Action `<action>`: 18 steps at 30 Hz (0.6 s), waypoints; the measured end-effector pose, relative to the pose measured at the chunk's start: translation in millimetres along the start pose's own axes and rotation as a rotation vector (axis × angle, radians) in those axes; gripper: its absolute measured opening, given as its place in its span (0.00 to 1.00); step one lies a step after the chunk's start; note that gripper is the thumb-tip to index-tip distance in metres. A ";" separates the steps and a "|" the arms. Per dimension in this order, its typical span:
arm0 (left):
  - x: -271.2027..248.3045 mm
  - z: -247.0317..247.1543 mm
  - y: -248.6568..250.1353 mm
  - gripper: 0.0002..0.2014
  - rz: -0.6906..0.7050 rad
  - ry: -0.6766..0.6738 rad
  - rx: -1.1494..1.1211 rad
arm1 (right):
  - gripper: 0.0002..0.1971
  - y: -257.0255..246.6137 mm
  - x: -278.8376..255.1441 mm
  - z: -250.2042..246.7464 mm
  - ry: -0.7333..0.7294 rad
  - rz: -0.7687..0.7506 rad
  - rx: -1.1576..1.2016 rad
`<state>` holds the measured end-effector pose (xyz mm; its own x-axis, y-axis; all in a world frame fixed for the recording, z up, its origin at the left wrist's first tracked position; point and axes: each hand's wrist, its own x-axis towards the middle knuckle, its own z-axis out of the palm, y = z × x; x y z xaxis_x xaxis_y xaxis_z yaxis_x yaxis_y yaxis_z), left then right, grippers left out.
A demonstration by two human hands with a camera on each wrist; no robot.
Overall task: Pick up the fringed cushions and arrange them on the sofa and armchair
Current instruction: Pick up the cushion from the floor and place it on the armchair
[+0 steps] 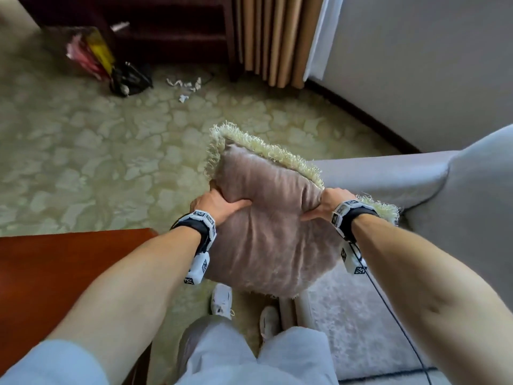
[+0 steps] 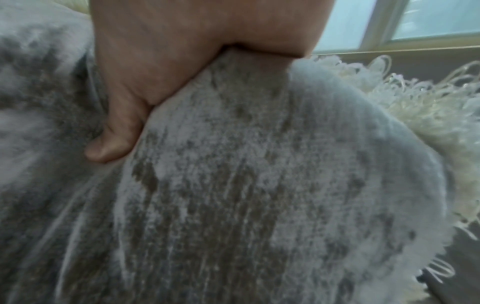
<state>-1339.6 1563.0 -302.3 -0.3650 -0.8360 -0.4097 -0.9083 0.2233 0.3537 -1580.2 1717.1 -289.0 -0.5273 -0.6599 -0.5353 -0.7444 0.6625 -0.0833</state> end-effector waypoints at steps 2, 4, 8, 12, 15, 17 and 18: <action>15.8 -9.0 25.9 0.58 0.091 -0.005 0.003 | 0.35 15.4 -8.1 -11.9 0.014 0.071 0.044; 29.9 -14.5 52.9 0.60 0.189 -0.029 0.037 | 0.36 32.2 -18.3 -20.3 0.027 0.150 0.091; 51.2 -25.0 110.4 0.61 0.424 -0.090 0.098 | 0.37 64.7 -43.5 -31.5 0.074 0.353 0.169; 62.7 -26.4 168.7 0.59 0.606 -0.130 0.195 | 0.35 89.6 -66.7 -37.6 0.122 0.508 0.260; 58.0 -17.4 210.8 0.59 0.741 -0.134 0.280 | 0.35 107.7 -93.6 -34.6 0.141 0.608 0.316; 50.5 -6.1 236.6 0.59 0.809 -0.134 0.314 | 0.38 121.4 -111.8 -28.8 0.148 0.668 0.346; 44.0 0.2 249.9 0.60 0.837 -0.138 0.333 | 0.39 128.9 -121.6 -25.0 0.151 0.703 0.364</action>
<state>-1582.7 1582.1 -232.0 -0.9334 -0.2729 -0.2330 -0.3396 0.8815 0.3281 -1622.3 1873.8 -213.7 -0.8917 -0.0688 -0.4473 -0.0511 0.9974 -0.0515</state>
